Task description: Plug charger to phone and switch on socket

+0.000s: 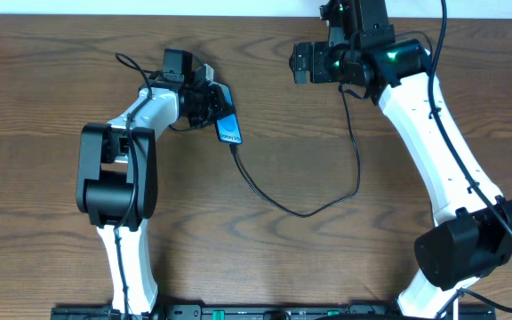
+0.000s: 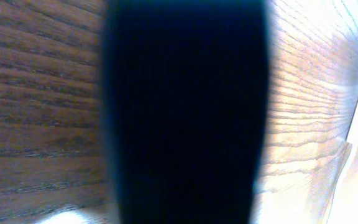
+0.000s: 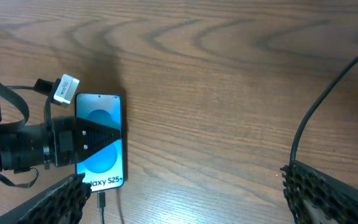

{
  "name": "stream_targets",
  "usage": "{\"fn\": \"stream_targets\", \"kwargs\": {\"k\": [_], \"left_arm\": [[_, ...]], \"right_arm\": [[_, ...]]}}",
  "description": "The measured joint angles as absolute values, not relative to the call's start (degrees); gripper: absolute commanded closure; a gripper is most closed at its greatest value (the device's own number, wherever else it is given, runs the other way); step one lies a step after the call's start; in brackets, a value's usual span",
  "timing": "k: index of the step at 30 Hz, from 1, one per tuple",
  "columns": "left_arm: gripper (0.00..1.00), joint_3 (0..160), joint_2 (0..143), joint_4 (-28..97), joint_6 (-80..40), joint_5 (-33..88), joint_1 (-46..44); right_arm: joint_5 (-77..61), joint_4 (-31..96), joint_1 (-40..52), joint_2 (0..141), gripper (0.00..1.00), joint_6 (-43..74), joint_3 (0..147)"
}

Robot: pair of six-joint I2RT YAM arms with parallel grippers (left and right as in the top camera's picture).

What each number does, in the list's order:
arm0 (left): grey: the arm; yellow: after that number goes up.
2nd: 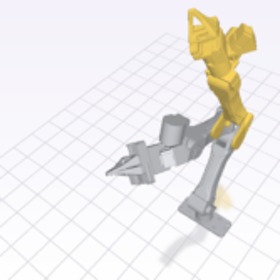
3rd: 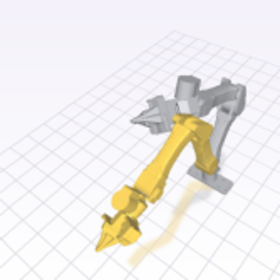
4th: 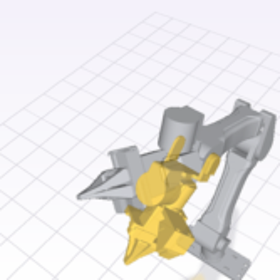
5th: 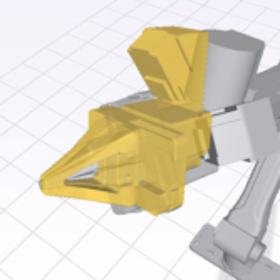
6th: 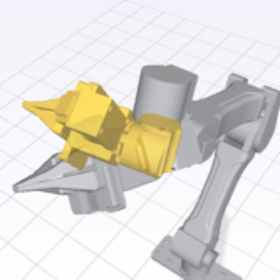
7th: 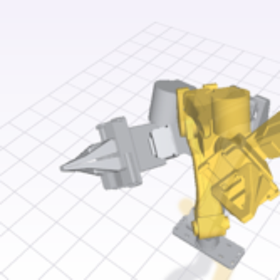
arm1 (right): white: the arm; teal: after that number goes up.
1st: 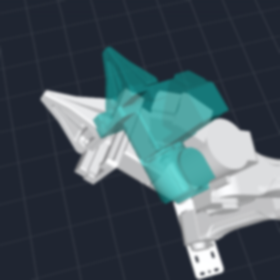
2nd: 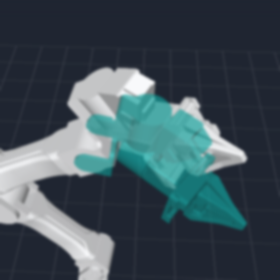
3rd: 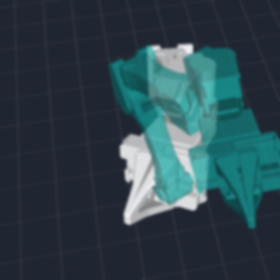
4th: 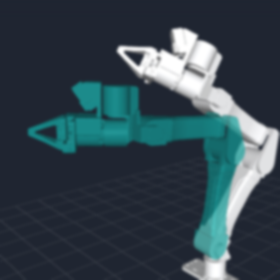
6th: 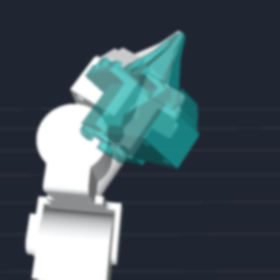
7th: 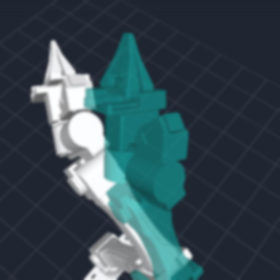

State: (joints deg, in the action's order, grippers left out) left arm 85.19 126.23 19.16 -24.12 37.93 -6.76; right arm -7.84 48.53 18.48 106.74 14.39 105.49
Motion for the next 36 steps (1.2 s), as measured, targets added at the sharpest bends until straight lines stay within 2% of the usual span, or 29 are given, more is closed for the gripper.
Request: {"fn": "stream_targets", "kwargs": {"k": [6, 10, 20, 21, 25, 36], "left_arm": [[0.92, 85.2, 126.2, 19.1, -24.1, 37.9, -6.8], [0.85, 85.2, 126.2, 19.1, -24.0, 37.7, -6.8], [0.83, 85.2, 126.2, 19.5, -24.1, 37.5, -6.8], [0.78, 85.2, 126.2, 19.5, -24.1, 37.5, -6.8], [0.76, 85.2, 126.2, 19.6, -24.1, 37.5, -6.8], [0.75, 85.2, 126.2, 19.6, -24.1, 37.5, -6.8]], "right_arm": [[-7.8, 48.5, 18.5, 106.7, 0.01, 14.4, 105.5], [-7.8, 48.5, 18.5, 106.7, 0.01, 14.4, 105.5], [-7.8, 48.5, 18.5, 106.7, 0.01, 14.4, 105.5], [-7.8, 48.5, 18.5, 106.7, 0.01, 14.4, 105.5], [-7.8, 48.5, 18.5, 106.7, 0.01, 14.4, 105.5], [-7.8, 48.5, 18.5, 106.7, 0.01, 14.4, 105.5]]}}
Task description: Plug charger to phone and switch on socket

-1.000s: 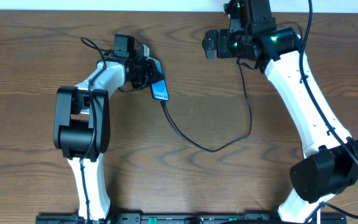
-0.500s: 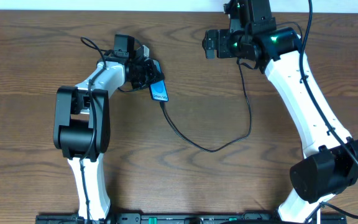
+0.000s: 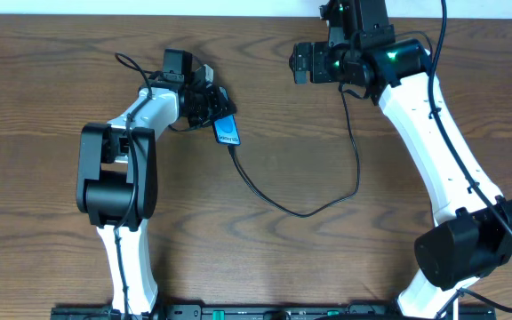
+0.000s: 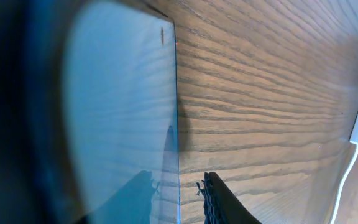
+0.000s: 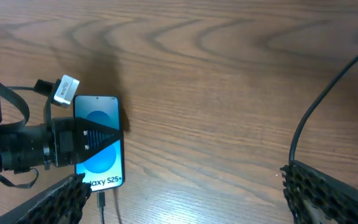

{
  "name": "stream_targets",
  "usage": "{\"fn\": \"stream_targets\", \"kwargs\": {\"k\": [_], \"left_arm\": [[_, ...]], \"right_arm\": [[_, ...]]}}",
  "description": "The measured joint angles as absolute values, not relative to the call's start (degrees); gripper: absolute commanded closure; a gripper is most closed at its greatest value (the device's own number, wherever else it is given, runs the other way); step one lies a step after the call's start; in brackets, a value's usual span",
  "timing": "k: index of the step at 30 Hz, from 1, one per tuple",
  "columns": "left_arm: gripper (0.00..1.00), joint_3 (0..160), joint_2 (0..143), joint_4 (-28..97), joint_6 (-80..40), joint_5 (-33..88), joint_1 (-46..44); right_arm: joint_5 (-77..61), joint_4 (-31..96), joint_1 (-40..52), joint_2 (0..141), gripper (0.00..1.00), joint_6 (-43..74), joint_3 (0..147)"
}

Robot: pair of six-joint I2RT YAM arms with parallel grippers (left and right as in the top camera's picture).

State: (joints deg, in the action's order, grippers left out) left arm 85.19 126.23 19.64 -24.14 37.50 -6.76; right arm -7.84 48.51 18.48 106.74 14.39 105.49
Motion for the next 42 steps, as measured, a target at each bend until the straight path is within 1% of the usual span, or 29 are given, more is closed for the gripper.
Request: {"fn": "stream_targets", "kwargs": {"k": [12, 14, 16, 41, 42], "left_arm": [[0.74, 85.2, 126.2, 20.7, -24.1, 37.5, -6.8], [0.69, 85.2, 126.2, 20.8, -24.1, 37.5, -6.8], [0.66, 85.2, 126.2, 20.8, -24.1, 37.5, -6.8], [0.64, 85.2, 125.9, 23.4, -24.1, 37.1, -6.8], [0.57, 85.2, 125.9, 23.5, -24.1, 37.1, -6.8]], "right_arm": [[-7.8, 48.4, 18.5, 106.7, 0.01, 14.4, 105.5], [-7.8, 48.4, 18.5, 106.7, 0.01, 14.4, 105.5], [-7.8, 48.4, 18.5, 106.7, 0.01, 14.4, 105.5], [-7.8, 48.3, 18.5, 106.7, 0.01, 14.4, 105.5], [-7.8, 48.3, 18.5, 106.7, 0.01, 14.4, 105.5]]}}
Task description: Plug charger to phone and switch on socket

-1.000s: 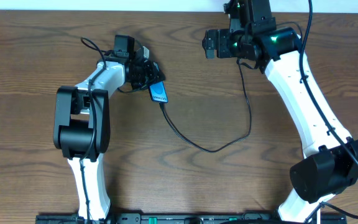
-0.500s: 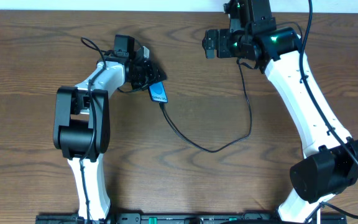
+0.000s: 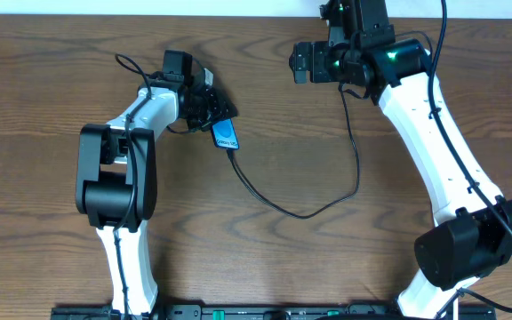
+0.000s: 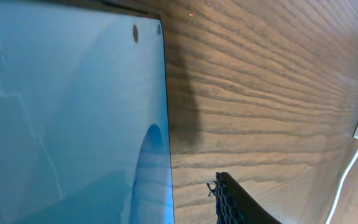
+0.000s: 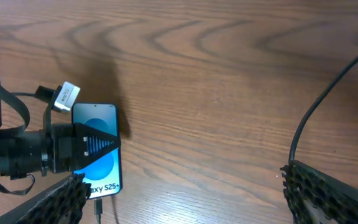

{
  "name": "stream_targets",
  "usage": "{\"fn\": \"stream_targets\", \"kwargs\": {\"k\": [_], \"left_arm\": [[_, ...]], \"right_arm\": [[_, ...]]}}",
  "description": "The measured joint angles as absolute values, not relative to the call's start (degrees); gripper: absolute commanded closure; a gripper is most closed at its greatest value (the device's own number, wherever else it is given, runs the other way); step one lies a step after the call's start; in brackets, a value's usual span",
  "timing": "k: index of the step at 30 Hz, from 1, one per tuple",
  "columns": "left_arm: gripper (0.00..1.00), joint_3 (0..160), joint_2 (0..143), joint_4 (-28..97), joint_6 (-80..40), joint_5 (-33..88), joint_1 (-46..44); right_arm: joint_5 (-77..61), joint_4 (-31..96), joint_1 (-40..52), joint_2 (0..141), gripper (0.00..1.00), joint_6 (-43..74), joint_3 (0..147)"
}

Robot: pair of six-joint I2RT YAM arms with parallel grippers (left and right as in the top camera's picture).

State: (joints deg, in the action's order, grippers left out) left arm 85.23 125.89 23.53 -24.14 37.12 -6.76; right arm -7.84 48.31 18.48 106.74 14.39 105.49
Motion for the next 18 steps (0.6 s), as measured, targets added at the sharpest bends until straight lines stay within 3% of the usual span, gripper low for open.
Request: {"fn": "stream_targets", "kwargs": {"k": [2, 18], "left_arm": [[0.52, 85.3, 125.9, 23.7, -24.2, 37.4, -6.8], [0.47, 85.6, 125.3, 26.1, -24.1, 36.9, -6.5]], "right_arm": [[-7.8, 48.3, 18.5, 106.7, 0.01, 14.4, 105.5], [-7.8, 48.3, 18.5, 106.7, 0.01, 14.4, 105.5]]}}
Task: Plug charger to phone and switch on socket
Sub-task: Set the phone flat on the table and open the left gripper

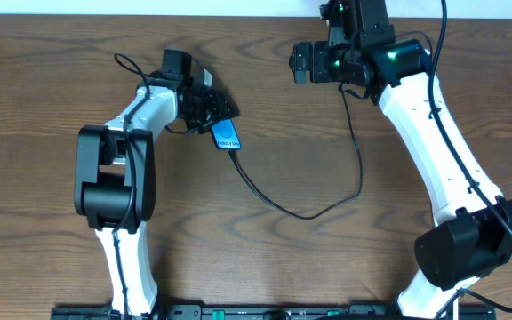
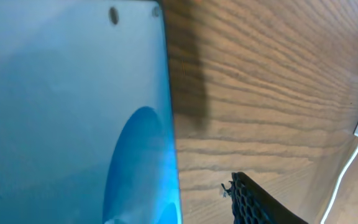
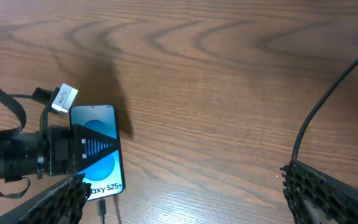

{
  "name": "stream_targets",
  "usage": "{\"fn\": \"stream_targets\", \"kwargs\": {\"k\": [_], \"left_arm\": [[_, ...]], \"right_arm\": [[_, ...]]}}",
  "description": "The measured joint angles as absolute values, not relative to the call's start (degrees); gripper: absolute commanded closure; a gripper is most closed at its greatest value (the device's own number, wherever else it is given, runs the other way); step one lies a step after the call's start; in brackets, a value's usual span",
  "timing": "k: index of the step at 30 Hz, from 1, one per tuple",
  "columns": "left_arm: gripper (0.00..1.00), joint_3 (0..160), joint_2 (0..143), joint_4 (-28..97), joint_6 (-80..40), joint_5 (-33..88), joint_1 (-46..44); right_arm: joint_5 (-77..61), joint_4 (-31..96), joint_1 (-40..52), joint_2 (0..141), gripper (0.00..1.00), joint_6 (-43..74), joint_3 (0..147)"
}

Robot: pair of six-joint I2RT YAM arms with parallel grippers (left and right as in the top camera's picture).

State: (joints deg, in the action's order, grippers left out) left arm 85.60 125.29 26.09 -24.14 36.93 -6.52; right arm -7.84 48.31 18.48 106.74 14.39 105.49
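Note:
The phone (image 1: 228, 135) lies on the wooden table with its blue screen lit, a black charger cable (image 1: 300, 213) plugged into its near end. My left gripper (image 1: 213, 110) is low over the phone's far end and open. One finger (image 2: 260, 202) shows beside the screen (image 2: 73, 112) with bare wood between them. The other finger is hidden. My right gripper (image 3: 182, 180) hovers open and empty at the back right (image 1: 302, 62), looking down on the phone (image 3: 98, 152). I cannot pick out a socket.
The black cable loops across the middle of the table and rises to the right arm (image 1: 434, 142). A white object with a white lead shows at the edge of the left wrist view. A white tag (image 3: 64, 98) hangs on the left arm's wiring.
The phone's screen fills a little more of the left wrist view, and the phone sits slightly further left in the right wrist view. The right arm has not moved.
At first my left gripper was on the phone's far end and something dark blocked the left wrist view. Then the screen showed at a slant, and later more squarely. The phone has turned and slid slightly towards the front, with the cable plugged in throughout.

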Motion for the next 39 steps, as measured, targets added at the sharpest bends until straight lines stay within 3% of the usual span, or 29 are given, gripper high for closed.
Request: {"fn": "stream_targets", "kwargs": {"k": [39], "left_arm": [[0.46, 86.8, 123.9, 38.8, -23.9, 31.2, -4.2]], "right_arm": [[-7.9, 48.2, 18.5, 106.7, 0.01, 14.4, 105.5]]}}
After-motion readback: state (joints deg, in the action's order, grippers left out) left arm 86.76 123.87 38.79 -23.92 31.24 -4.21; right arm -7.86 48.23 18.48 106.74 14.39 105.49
